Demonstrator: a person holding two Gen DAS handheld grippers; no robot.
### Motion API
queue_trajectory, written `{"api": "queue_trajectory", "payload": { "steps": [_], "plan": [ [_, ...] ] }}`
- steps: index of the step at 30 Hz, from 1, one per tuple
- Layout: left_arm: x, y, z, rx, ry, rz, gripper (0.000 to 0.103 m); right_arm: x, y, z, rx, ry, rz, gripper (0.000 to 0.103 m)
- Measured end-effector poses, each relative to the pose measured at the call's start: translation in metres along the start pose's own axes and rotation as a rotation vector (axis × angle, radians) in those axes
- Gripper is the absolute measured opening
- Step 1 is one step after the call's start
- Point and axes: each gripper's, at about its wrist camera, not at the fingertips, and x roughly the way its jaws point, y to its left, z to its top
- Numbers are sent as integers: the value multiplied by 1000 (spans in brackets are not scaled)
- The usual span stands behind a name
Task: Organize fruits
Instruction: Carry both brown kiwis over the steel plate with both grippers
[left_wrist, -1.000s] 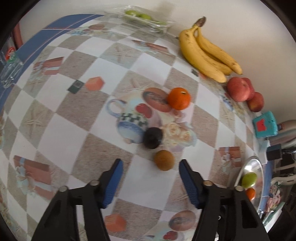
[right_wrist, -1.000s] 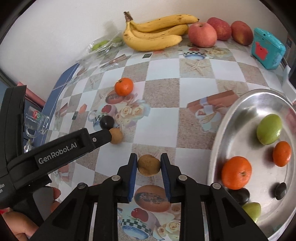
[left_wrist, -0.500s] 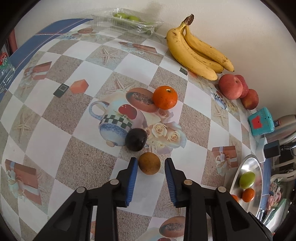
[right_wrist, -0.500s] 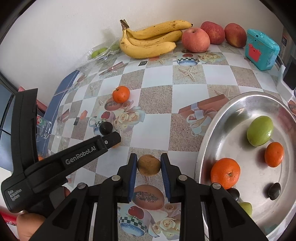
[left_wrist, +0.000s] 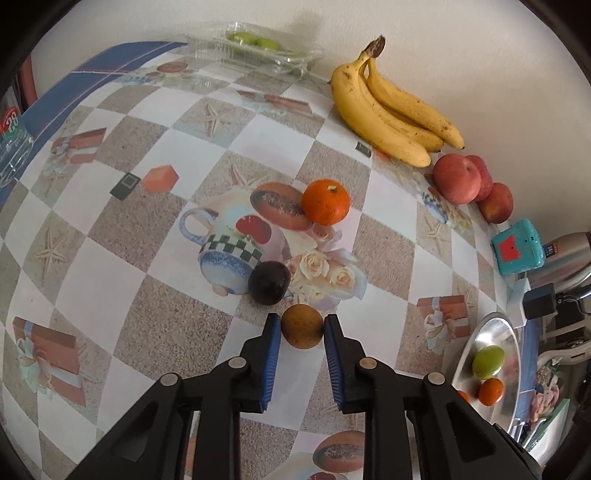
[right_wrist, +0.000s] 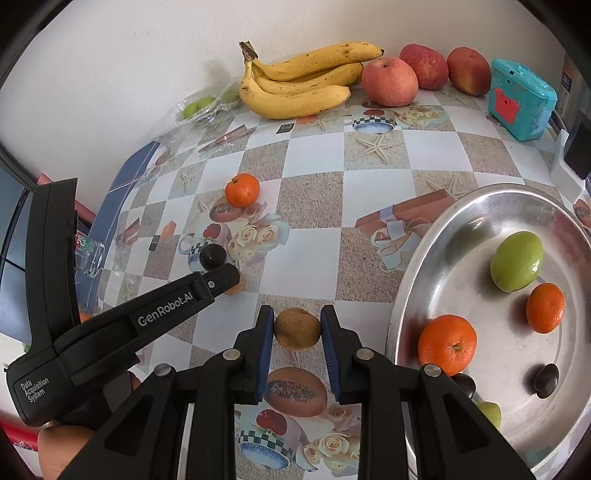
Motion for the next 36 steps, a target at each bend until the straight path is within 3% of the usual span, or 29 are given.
{"api": "queue_trajectory", "payload": {
  "steps": [16, 36],
  "plan": [
    [-40, -19, 9, 13, -62, -41, 26, -23, -22, 5, 60, -64, -34, 27],
    [-39, -128, -42, 278, 14, -154, 26, -80, -153, -9, 378, -159, -195, 27]
  ]
}}
